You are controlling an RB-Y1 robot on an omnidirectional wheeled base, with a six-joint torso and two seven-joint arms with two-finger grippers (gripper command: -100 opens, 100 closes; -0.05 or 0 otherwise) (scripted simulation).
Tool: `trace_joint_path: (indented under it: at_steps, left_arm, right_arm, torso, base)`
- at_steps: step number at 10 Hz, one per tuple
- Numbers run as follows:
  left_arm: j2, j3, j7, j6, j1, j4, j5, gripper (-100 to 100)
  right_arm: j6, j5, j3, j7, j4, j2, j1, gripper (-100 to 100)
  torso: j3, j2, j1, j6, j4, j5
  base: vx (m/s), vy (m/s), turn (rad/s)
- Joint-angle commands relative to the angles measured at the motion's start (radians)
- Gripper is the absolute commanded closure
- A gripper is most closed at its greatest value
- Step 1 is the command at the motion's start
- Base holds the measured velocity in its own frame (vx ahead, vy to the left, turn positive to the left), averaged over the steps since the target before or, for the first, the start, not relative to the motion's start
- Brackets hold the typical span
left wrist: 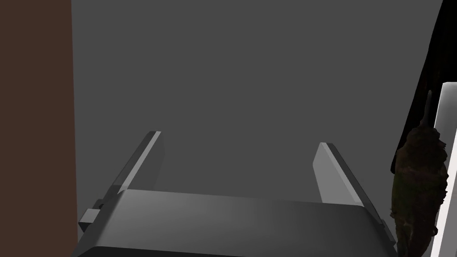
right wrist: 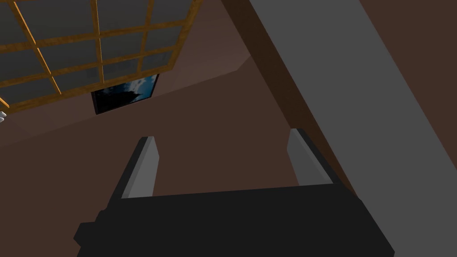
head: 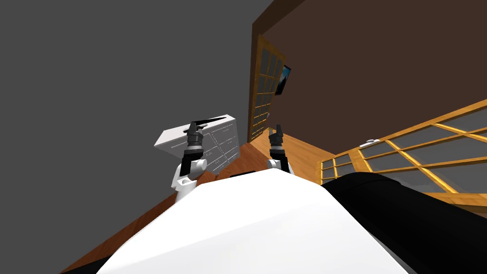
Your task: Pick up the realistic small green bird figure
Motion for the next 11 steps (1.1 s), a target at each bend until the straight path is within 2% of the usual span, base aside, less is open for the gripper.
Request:
trace_joint_path:
  at_steps: [1,2,3,5,6,7,8,9,10,11]
  left_arm:
    - [0.015,0.008,0.000,0.050,-0.028,0.006,0.013,-100]
    - [0.015,0.008,0.000,0.064,-0.028,0.006,0.013,-100]
    - [0.037,0.018,-0.005,0.099,-0.077,0.026,0.034,-100]
    - [0.037,0.018,-0.005,0.133,-0.080,0.026,0.034,-100]
    - [0.060,0.027,-0.010,0.172,-0.128,0.047,0.055,-100]
    - [0.060,0.027,-0.010,0.204,-0.133,0.047,0.055,-100]
    - [0.082,0.035,-0.014,0.237,-0.171,0.070,0.077,-100]
    - [0.082,0.035,-0.014,0.266,-0.188,0.070,0.077,-100]
    - [0.082,0.035,-0.014,0.280,-0.188,0.070,0.077,-100]
    - [0.105,0.044,-0.017,0.318,-0.234,0.094,0.100,-100]
  right_arm:
    - [0.000,0.000,0.000,0.000,0.000,0.000,0.000,0]
    - [0.000,0.000,0.000,0.000,0.000,0.000,0.000,0]
    - [0.000,0.000,0.000,0.000,0.000,0.000,0.000,0]
    - [0.000,0.000,0.000,0.000,0.000,0.000,0.000,0]
    - [0.000,0.000,0.000,0.000,0.000,0.000,0.000,0]
    - [0.000,0.000,0.000,0.000,0.000,0.000,0.000,0]
    - [0.000,0.000,0.000,0.000,0.000,0.000,0.000,0]
    - [0.000,0.000,0.000,0.000,0.000,0.000,0.000,0]
    - [0.000,0.000,0.000,0.000,0.000,0.000,0.000,0]
    - [0.000,0.000,0.000,0.000,0.000,0.000,0.000,0]
  torso:
    - [0.000,0.000,0.000,0.000,0.000,0.000]
    - [0.000,-0.001,0.001,0.000,0.000,0.000]
    - [-0.002,-0.004,0.003,0.000,-0.001,0.001]
    - [-0.002,-0.003,0.003,0.000,-0.001,0.001]
    - [-0.002,-0.005,0.004,0.000,-0.001,0.001]
    - [-0.002,-0.004,0.003,0.000,-0.001,0.001]
    - [-0.002,-0.003,0.002,0.000,-0.001,0.001]
    - [-0.001,-0.002,0.001,0.000,0.000,0.000]
    - [-0.001,-0.003,0.002,0.000,0.000,0.000]
    - [-0.002,-0.004,0.003,0.000,-0.001,0.001]
  base:
    - [-0.089,-0.069,-0.007]
    - [-0.021,-0.026,0.000]
    - [-0.059,-0.038,-0.021]
    - [-0.049,-0.033,-0.002]
    - [-0.057,-0.043,-0.012]
    - [-0.065,-0.050,-0.009]
    - [-0.081,-0.068,-0.006]
    - [-0.076,-0.060,0.001]
    - [-0.035,-0.025,0.000]
    - [-0.052,-0.036,-0.004]
